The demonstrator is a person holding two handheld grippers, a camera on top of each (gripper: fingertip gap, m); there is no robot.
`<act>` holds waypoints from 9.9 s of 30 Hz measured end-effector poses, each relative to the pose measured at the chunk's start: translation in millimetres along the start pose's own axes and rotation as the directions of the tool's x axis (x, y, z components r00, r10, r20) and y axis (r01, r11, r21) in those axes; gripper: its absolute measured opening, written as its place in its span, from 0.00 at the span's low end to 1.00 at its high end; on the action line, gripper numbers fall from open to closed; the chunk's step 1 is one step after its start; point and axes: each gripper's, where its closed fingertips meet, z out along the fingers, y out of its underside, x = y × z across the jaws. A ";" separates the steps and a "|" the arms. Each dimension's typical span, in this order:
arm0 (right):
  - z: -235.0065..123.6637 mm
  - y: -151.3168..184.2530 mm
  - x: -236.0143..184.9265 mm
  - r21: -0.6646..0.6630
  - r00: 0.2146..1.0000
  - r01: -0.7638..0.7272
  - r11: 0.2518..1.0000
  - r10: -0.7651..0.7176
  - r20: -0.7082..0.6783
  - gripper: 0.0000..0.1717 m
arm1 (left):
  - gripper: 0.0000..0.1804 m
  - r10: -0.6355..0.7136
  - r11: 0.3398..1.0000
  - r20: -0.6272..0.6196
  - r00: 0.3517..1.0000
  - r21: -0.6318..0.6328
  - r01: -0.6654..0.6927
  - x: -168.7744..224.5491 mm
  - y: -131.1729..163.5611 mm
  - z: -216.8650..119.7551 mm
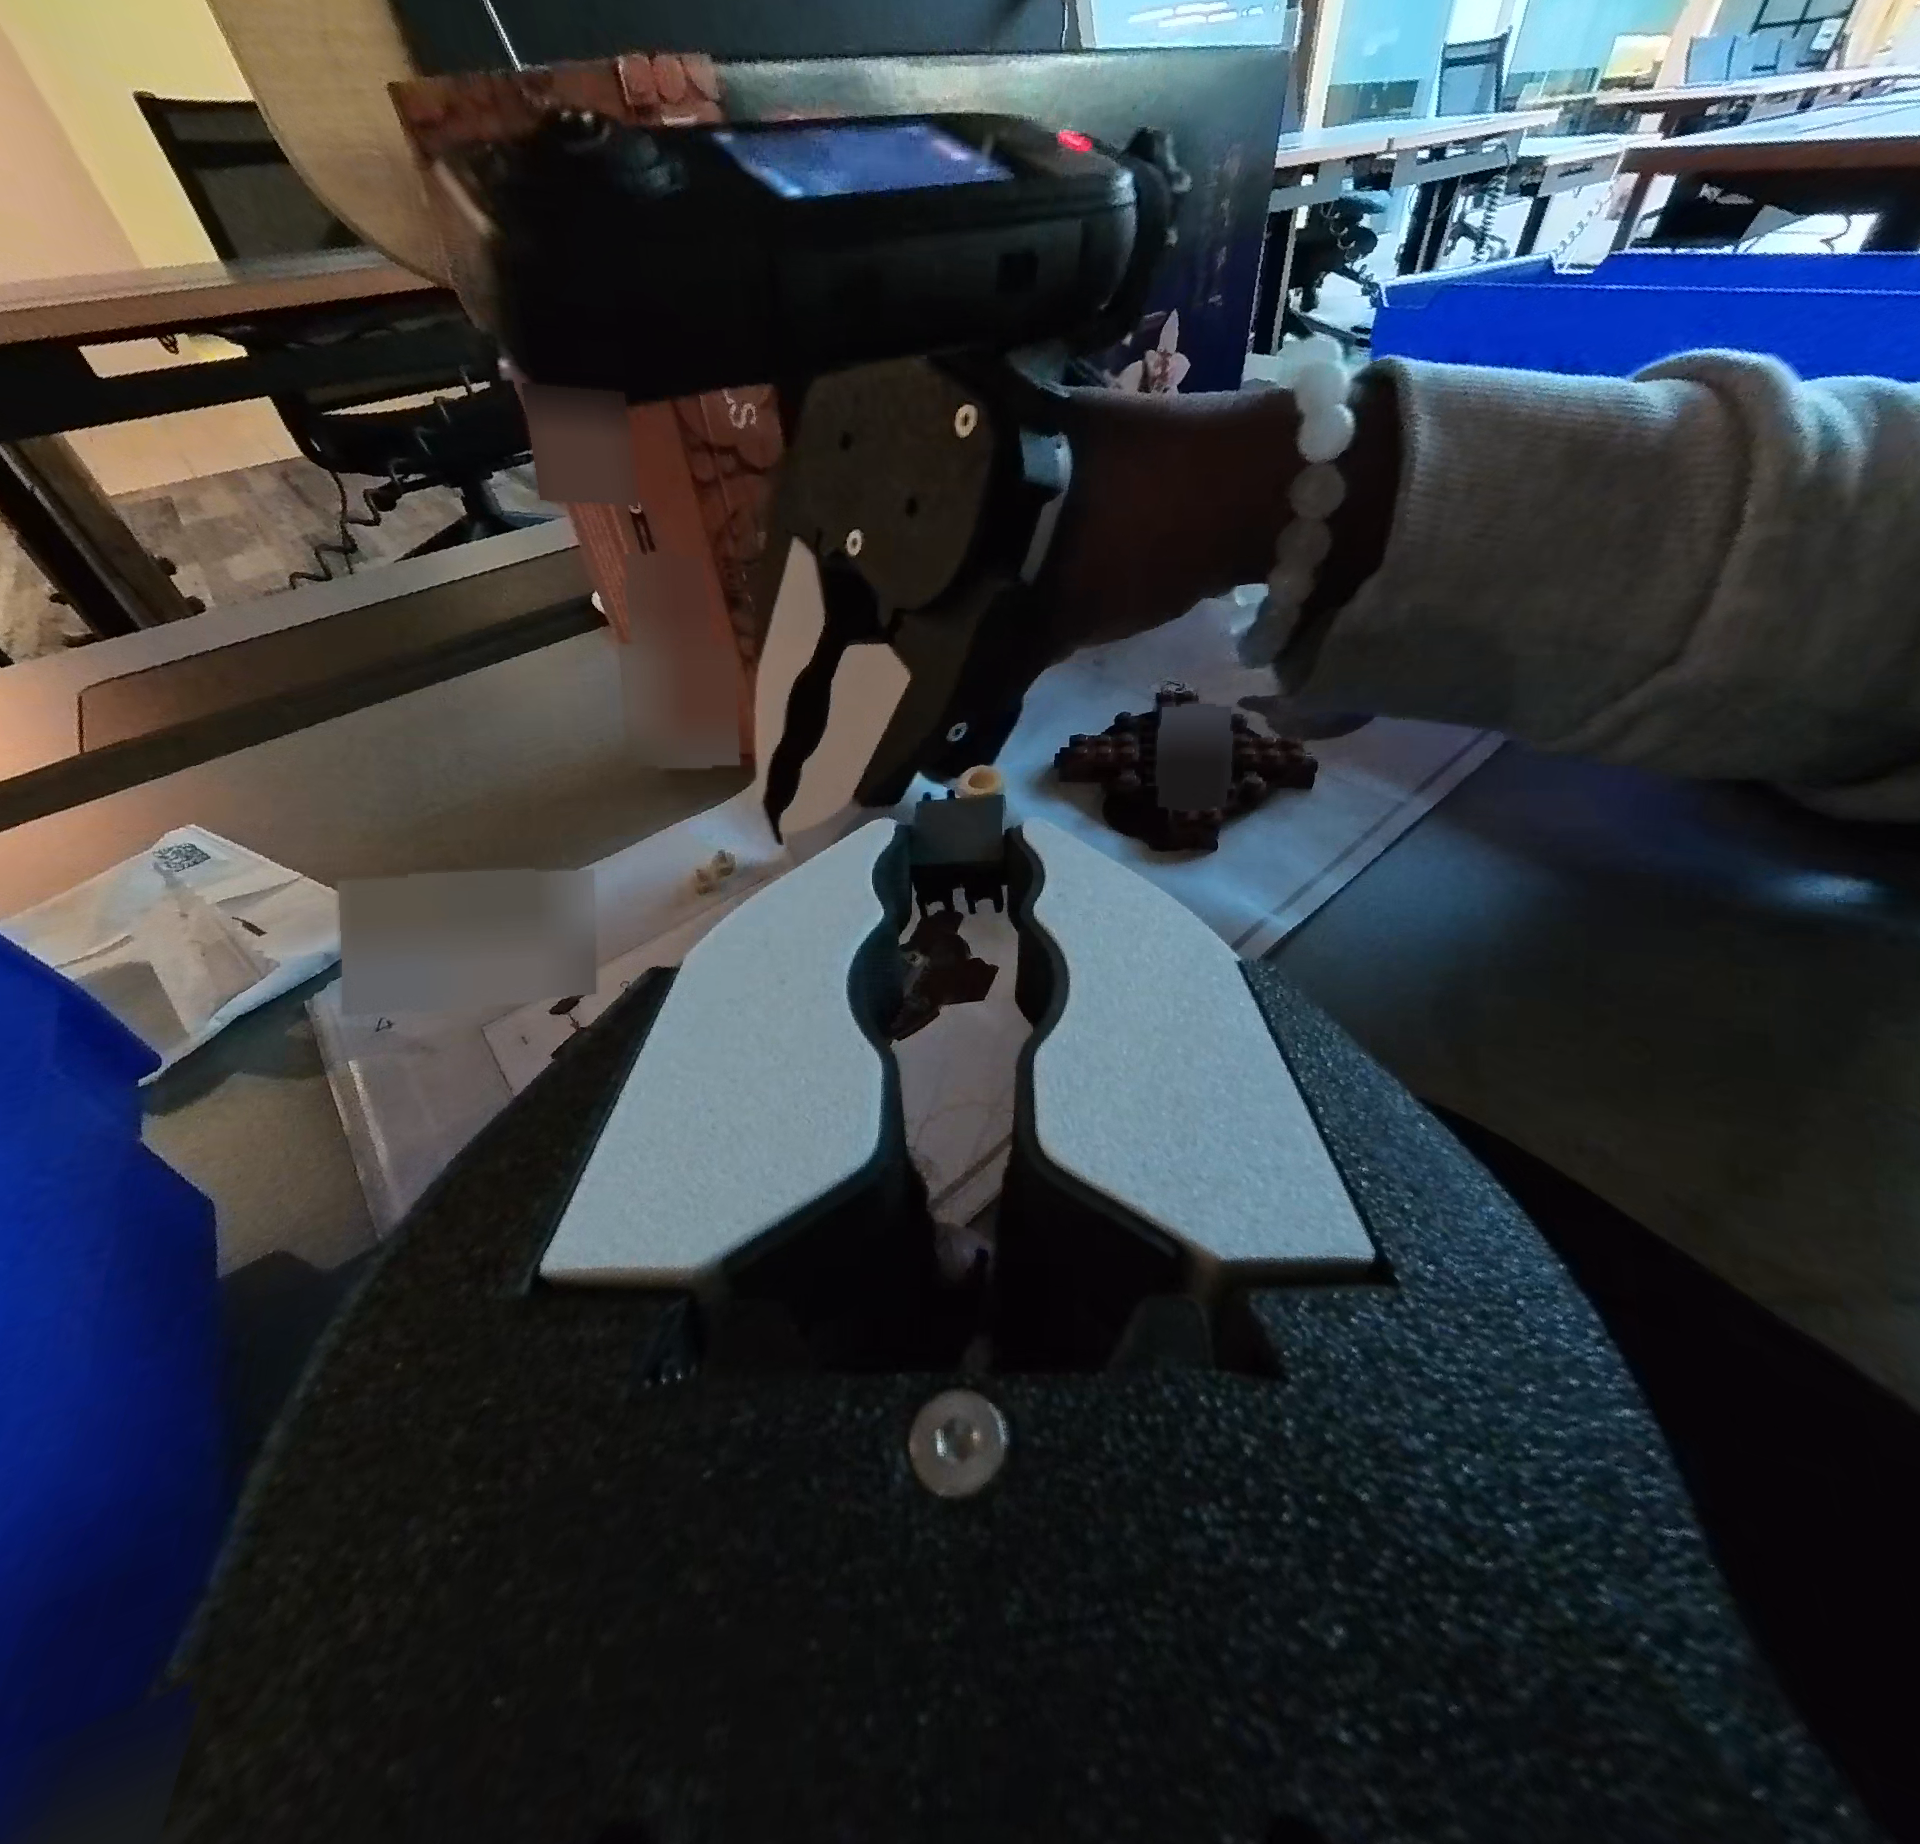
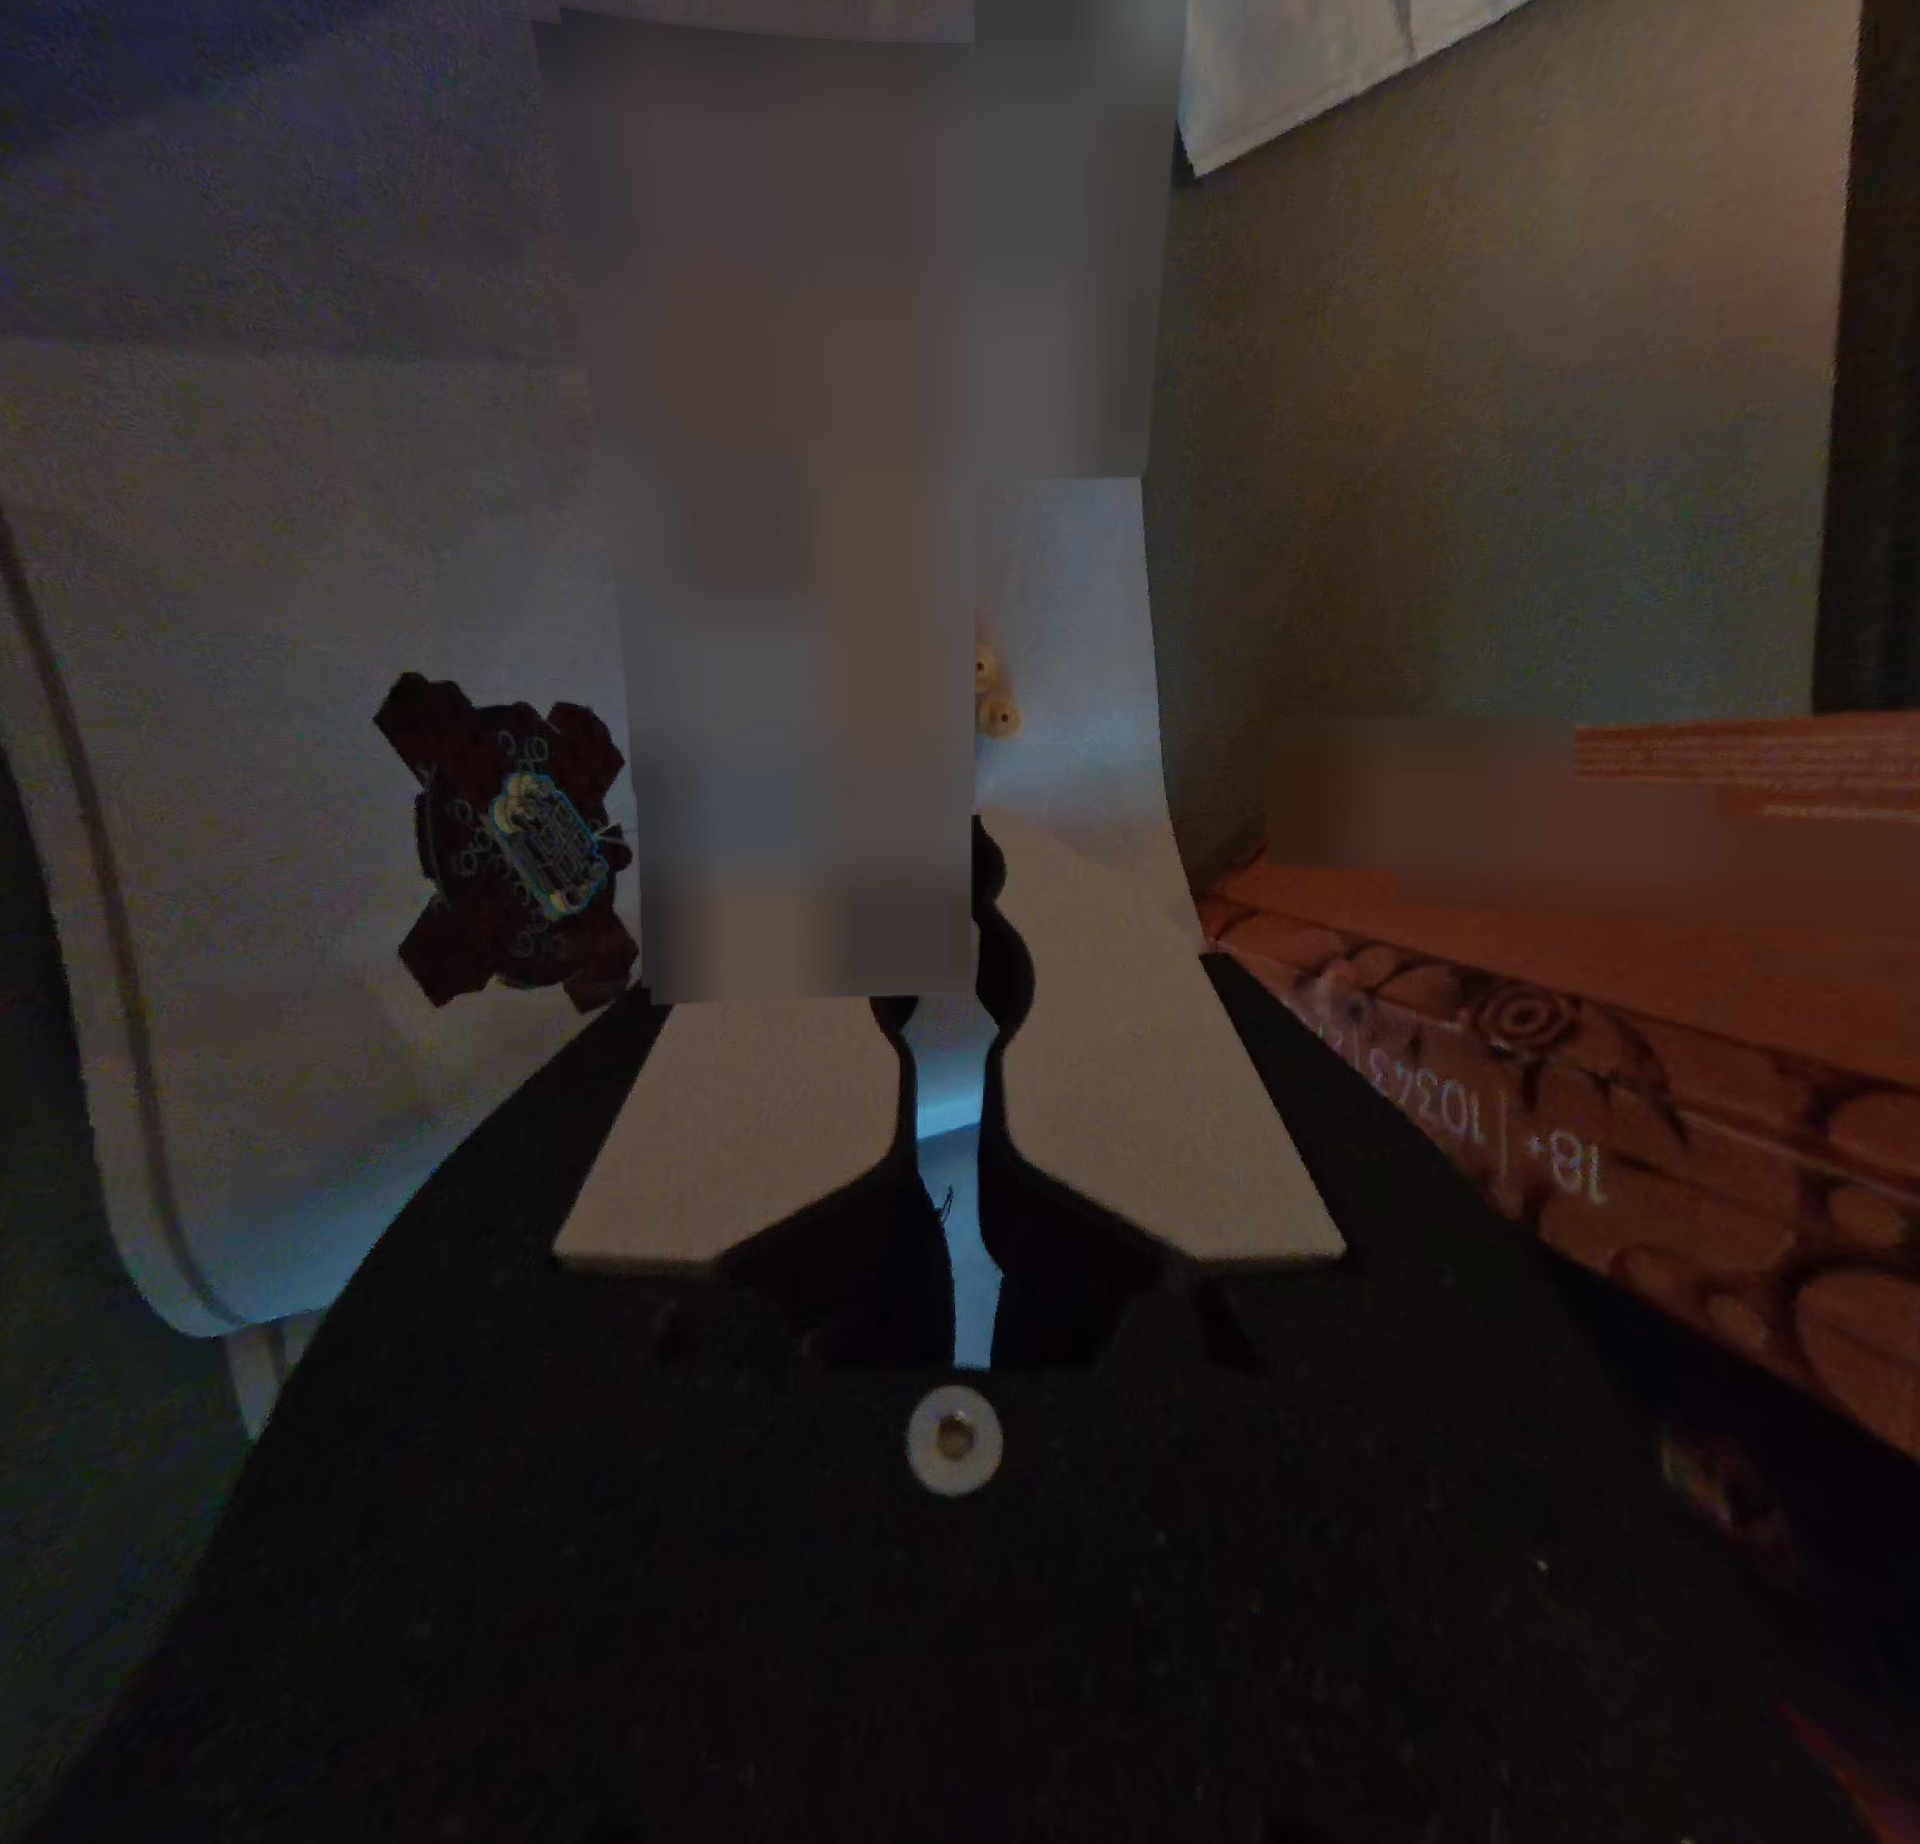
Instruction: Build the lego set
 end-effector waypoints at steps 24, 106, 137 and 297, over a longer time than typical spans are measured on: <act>-15.2 -10.9 -11.3 0.145 0.996 -0.048 0.988 0.037 0.081 0.02 | 0.09 0.000 1.000 -0.004 1.000 -0.012 0.000 0.1 1.8 2.1; -129.6 135.9 -136.6 -0.093 0.659 -0.734 0.672 0.739 0.139 0.10 | 0.09 -0.020 0.981 -0.177 0.984 -0.196 -0.016 37.4 18.7 10.4; -184.8 52.7 -77.6 0.729 0.867 -0.384 0.566 0.493 0.074 0.03 | 0.09 -0.133 0.990 -0.361 0.923 -0.082 0.111 47.1 -6.5 3.2; -264.4 -32.7 -130.4 0.866 0.820 -0.396 0.305 -0.308 0.483 0.03 | 0.09 0.037 0.842 -0.718 0.695 0.397 0.365 109.8 -128.1 -52.1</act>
